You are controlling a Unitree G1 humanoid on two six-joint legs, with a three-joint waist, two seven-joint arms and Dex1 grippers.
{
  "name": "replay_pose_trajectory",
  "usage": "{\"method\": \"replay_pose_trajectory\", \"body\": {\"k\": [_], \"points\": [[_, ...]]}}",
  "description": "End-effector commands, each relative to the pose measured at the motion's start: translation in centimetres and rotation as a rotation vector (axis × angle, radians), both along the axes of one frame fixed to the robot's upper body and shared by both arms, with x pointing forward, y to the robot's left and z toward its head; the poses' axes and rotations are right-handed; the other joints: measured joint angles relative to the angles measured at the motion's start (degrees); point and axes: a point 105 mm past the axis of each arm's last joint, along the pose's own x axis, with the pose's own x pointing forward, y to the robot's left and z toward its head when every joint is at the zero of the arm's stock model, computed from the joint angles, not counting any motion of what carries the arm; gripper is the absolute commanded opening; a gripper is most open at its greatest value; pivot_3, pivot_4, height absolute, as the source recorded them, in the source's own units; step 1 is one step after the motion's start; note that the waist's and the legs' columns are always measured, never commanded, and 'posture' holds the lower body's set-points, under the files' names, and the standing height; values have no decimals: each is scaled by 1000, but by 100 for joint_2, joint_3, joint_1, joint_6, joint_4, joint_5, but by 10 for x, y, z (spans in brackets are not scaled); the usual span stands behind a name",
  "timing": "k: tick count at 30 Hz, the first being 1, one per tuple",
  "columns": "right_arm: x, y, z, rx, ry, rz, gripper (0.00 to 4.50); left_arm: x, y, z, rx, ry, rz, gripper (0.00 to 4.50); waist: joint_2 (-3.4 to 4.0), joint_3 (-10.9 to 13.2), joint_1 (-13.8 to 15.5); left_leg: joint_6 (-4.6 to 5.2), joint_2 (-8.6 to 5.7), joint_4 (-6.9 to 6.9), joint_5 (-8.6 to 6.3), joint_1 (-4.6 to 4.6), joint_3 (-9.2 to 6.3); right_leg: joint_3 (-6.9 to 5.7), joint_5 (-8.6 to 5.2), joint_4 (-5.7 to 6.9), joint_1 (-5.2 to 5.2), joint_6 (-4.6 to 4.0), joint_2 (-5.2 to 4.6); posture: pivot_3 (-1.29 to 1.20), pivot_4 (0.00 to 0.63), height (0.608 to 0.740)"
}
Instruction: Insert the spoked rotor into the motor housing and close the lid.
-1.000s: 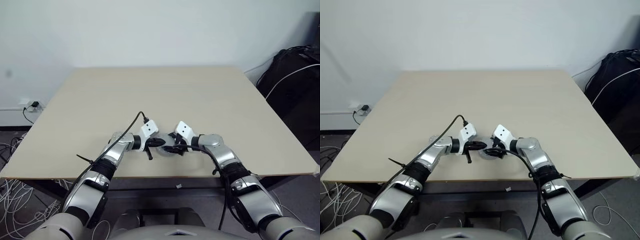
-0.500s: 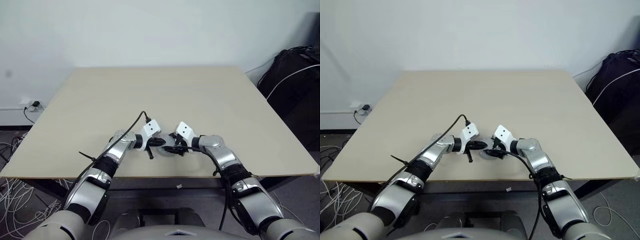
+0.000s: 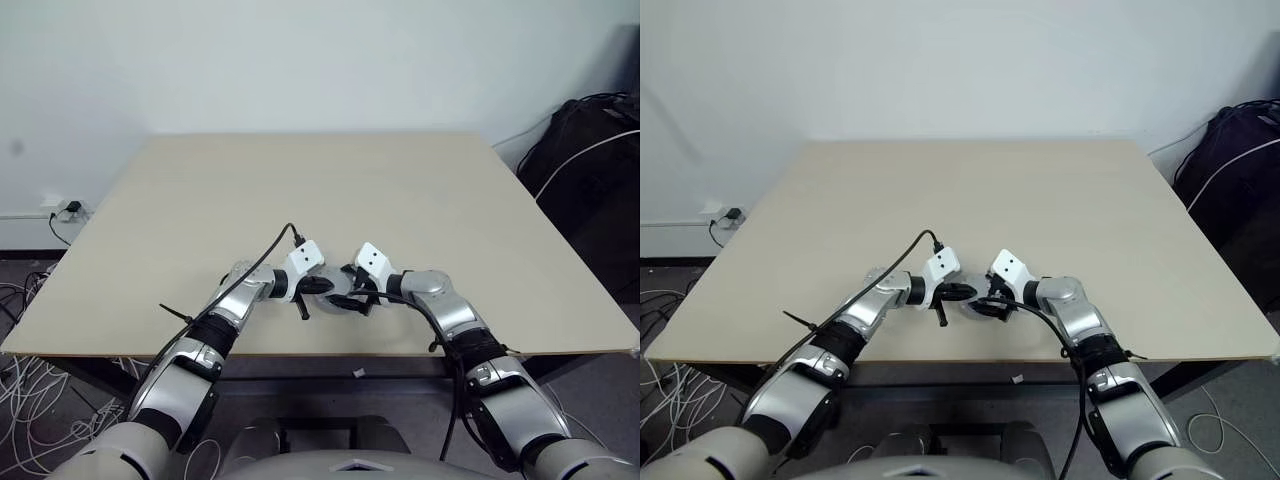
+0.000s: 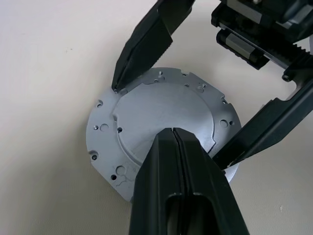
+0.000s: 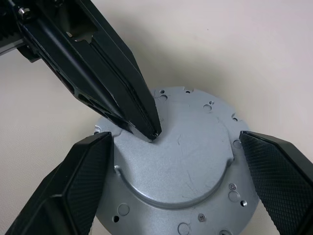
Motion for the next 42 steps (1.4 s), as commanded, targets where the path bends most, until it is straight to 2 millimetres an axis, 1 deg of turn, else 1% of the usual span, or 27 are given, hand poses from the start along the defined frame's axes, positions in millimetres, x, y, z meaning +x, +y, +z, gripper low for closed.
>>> {"method": "replay_pose_trajectory", "body": {"k": [1, 6, 9, 13, 15, 18, 19, 22, 24, 28, 31, 34, 38, 42], "points": [[-4, -7, -6, -18, 36, -11, 4490, -4, -4, -2, 10, 6, -15, 0, 0, 0, 1, 0, 0, 0, 0, 0, 0, 0, 0, 0, 0, 0, 0, 0, 0, 740], [-15, -1, 5, 48, 49, 39, 4490, -4, -4, -2, 9, 8, -14, 0, -2, 1, 3, 1, -1, 0, 0, -14, -2, 0, 0, -2, -1, 2, 0, 0, 0, 740], [-21, 1, 16, 84, 48, 69, 4490, -5, -4, -2, 8, 9, -14, 0, -4, 3, 10, 1, -2, -2, 0, -25, -3, -1, 14, -1, -2, 29, 0, 0, 0, 740], [-23, -1, 28, 96, 24, 69, 4490, -5, -6, -1, 3, 11, -17, 0, -11, 7, 5, 1, -2, -20, -2, -28, -3, 0, 7, -5, -7, 33, 0, 0, 0, 740], [-19, -5, 35, 98, -1, 40, 4490, -5, -7, -1, 0, 12, -19, 0, -16, 11, 6, 0, -1, -28, -2, -29, -2, 1, 2, -5, -11, 32, 0, 0, 0, 740], [-10, -15, 40, 97, -20, -31, 4490, -5, -8, -1, -2, 12, -22, 0, -20, 14, 10, 0, -1, -31, -3, -30, -2, 1, 0, -6, -13, 33, -1, 0, 0, 740], [-8, -19, 41, 100, -18, -55, 4490, -6, -8, -1, -3, 12, -22, 0, -21, 15, 13, 1, -1, -31, -3, -30, -2, 1, 0, -7, -12, 33, -1, 0, 0, 740], [-1, -38, 36, 68, -6, -170, 4490, -6, -9, -1, -4, 13, -24, 0, -25, 17, 38, 0, -1, -27, -3, -30, -1, 0, 1, -7, -10, 34, -1, 0, 0, 740], [-1, -47, 33, 71, 22, -230, 4490, -6, -9, -2, -5, 13, -24, 0, -26, 18, 52, 0, -1, -26, -3, -30, 0, 1, 1, -6, -10, 35, -2, 0, 0, 740], [-18, -58, 28, 82, 124, -267, 4490, -7, -10, -2, -7, 17, -26, 0, -26, 18, 82, 1, -1, -29, -4, -31, -1, 0, -1, -7, -11, 31, -1, 0, 0, 740], [-30, -59, 34, 140, 216, -298, 4490, -8, -10, -3, -7, 19, -26, 0, -27, 18, 94, 4, -2, -28, -5, -35, 1, 2, -4, -7, -13, 33, -2, 0, 0, 740], [-39, -52, 45, 220, 317, -323, 4490, -8, -9, -3, -7, 20, -25, 0, -28, 19, 95, 4, -1, -23, -5, -35, 4, 4, -2, -5, -13, 36, -3, 0, 0, 740], [-37, -45, 56, 316, 407, -393, 4490, -8, -10, -3, -8, 22, -27, 0, -30, 20, 99, 3, 1, -18, -6, -34, 4, 2, -2, -3, -10, 37, -3, 0, 0, 740], [-27, -45, 57, 364, 477, -503, 4490, -9, -11, -3, -10, 22, -32, 0, -29, 20, 111, 3, 0, -20, -6, -35, 4, 2, -2, -4, -12, 37, -3, 0, 0, 740]]}}
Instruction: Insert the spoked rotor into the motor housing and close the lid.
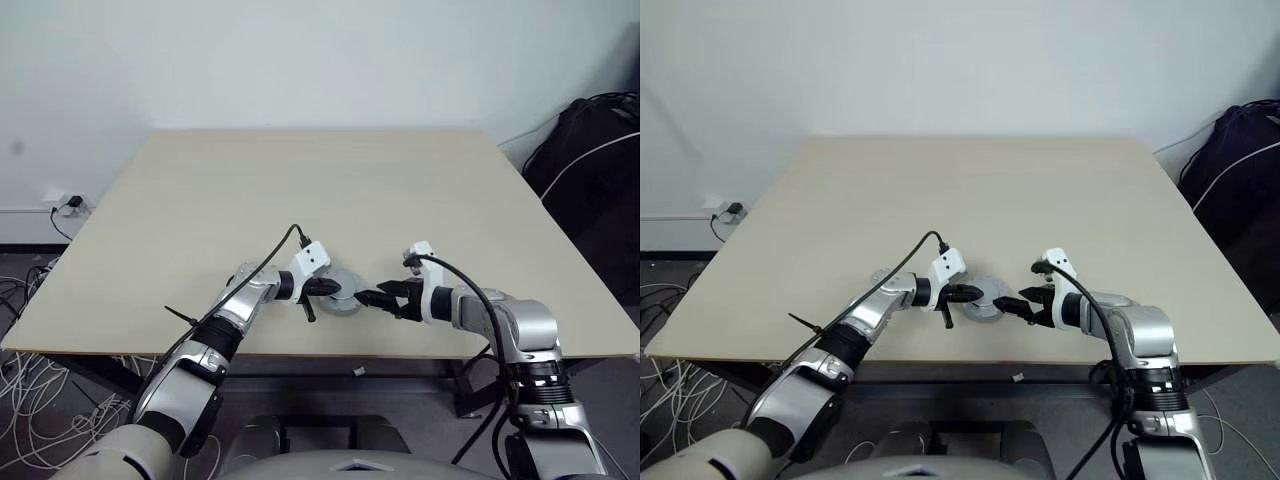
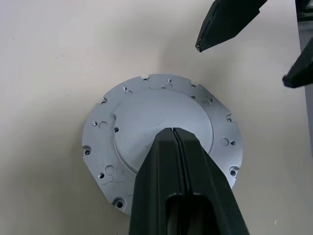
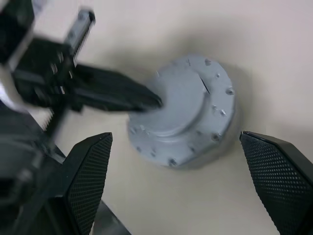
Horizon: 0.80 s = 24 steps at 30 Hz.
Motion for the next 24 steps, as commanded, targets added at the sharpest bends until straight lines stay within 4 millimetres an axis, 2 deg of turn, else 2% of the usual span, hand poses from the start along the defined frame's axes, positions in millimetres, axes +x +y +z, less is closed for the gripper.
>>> {"method": "replay_pose_trajectory", "body": {"k": [1, 8, 15, 24], "points": [[15, -4, 13, 39, 24, -120, 4490, -4, 0, -6, 20, 17, -12, 0, 1, 0, 10, 0, 0, -1, 0, 0, -1, 0, 0, 0, -1, 0, 0, 0, 0, 740], [28, -7, 2, 65, 153, -253, 4490, -4, 1, -6, 21, 17, -9, 0, 4, -2, 27, 1, -1, -7, 1, 0, 0, 0, 0, 0, -6, -1, 0, 0, 0, 740], [21, -6, -11, 89, 255, -270, 4490, -5, 3, -6, 21, 20, -5, 0, 7, -5, -15, 1, -1, -6, 1, 0, 2, 2, 0, 4, -4, -1, 0, 0, 0, 740], [14, 2, -23, 216, 442, -278, 4490, -7, 4, -6, 24, 22, -9, 0, 9, -6, -58, 2, -1, -6, 1, 1, 2, 3, 1, 5, -4, -1, 1, 0, 0, 740]]}}
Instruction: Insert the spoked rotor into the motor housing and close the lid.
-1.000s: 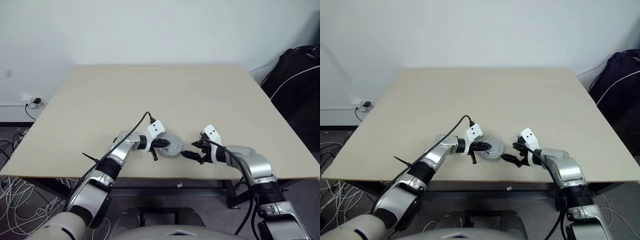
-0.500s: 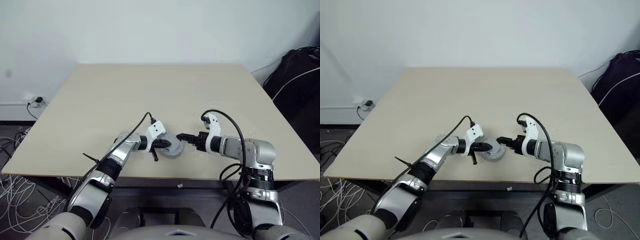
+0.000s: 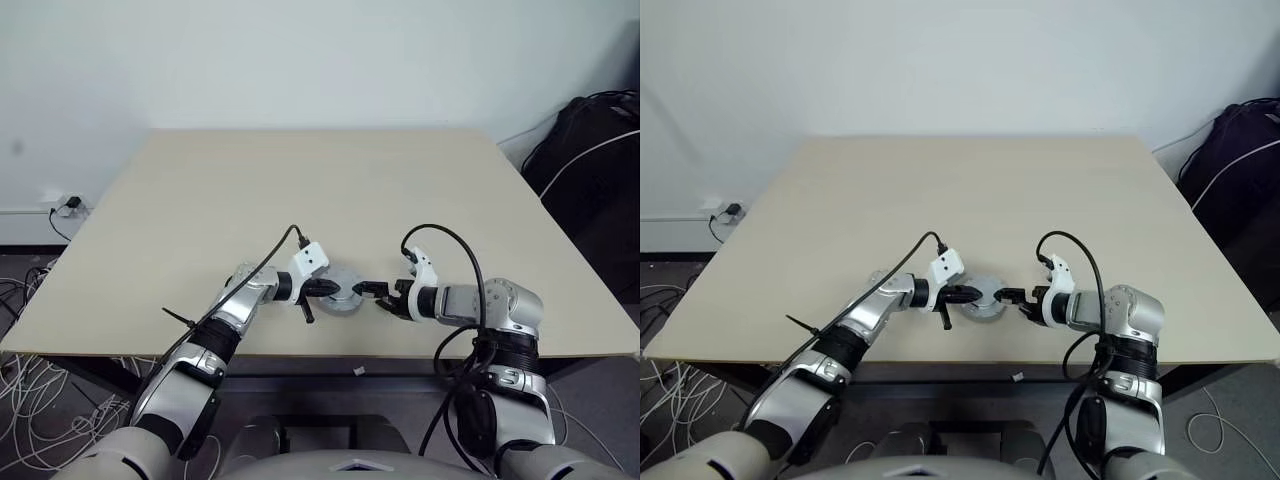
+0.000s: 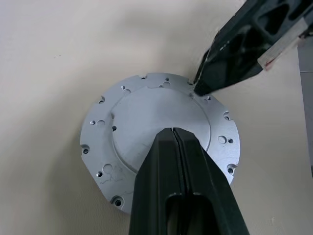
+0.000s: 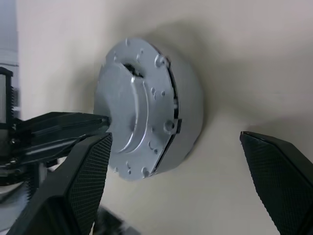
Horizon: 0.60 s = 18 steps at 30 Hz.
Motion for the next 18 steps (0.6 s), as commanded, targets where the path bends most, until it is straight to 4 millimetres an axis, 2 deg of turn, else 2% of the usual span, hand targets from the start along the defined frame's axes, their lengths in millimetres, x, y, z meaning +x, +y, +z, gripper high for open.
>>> {"method": "replay_pose_trajectory", "body": {"k": [1, 9, 18], "points": [[6, 7, 8, 67, 1, -6, 4490, -5, 2, -7, 25, 24, -6, 0, 1, -1, -8, 0, 0, 0, 0, 1, 0, 0, 0, 0, 0, 0, 0, 0, 0, 740], [15, 11, 3, 153, 36, -86, 4490, -8, 3, -8, 25, 29, -4, 0, 6, -5, -76, 0, 1, 2, 0, 8, 1, 1, 1, 3, 7, 2, 1, 0, 0, 740], [18, 27, 7, 212, 42, -86, 4490, -9, 4, -8, 26, 35, -6, 0, 18, -12, -158, 0, 2, 3, 1, 10, 0, 3, 2, 6, 6, 4, 2, 0, 0, 740]]}}
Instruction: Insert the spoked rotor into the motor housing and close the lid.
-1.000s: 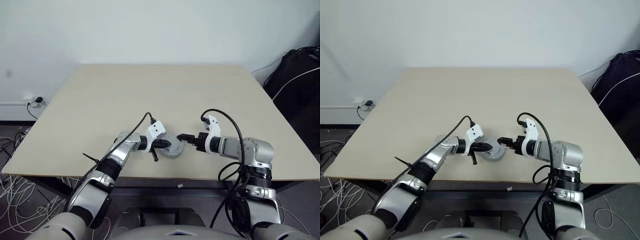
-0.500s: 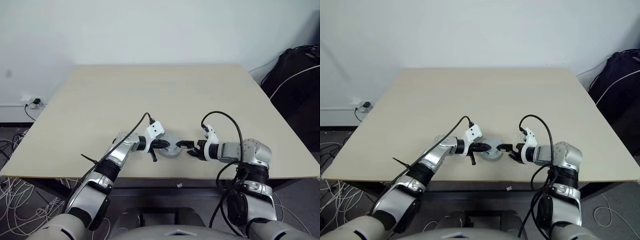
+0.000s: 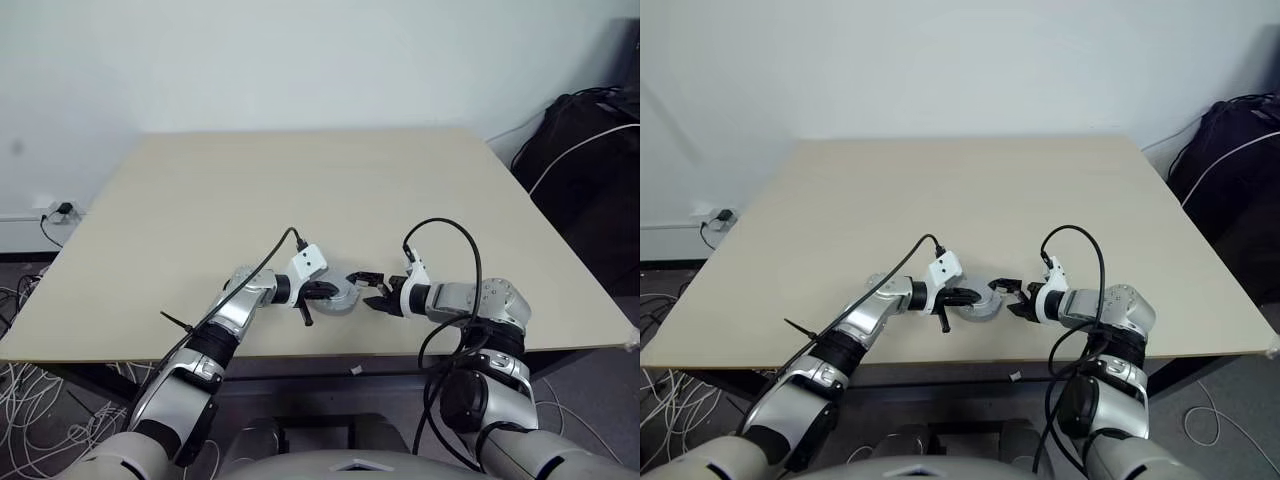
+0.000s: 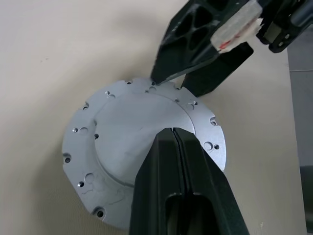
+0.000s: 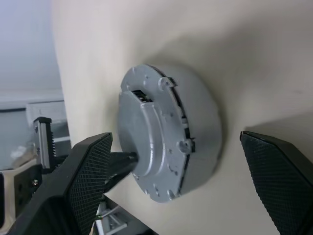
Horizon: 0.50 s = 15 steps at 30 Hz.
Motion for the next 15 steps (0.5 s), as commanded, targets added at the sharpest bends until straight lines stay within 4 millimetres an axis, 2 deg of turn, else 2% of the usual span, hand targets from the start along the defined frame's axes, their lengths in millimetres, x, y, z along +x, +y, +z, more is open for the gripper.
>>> {"method": "replay_pose_trajectory", "body": {"k": [1, 9, 15], "points": [[7, 10, 13, 28, -46, 12, 4490, -4, 2, -6, 28, 24, -8, 0, 4, -3, -14, 0, 0, 0, 0, 0, 0, 0, 0, 0, 0, 0, 0, 0, 0, 740], [9, 15, 15, 62, -52, -4, 4490, -5, 2, -7, 29, 27, -7, 0, 12, -7, -39, 0, -1, -1, 0, -1, -1, 1, 0, 0, 0, 0, 0, 0, 0, 740], [16, 24, 30, 194, -112, -34, 4490, -5, 2, -7, 30, 30, -7, 0, 14, -6, -76, 0, -1, -2, 0, -3, 0, 3, 0, 0, -4, 0, 0, 0, 0, 740]]}}
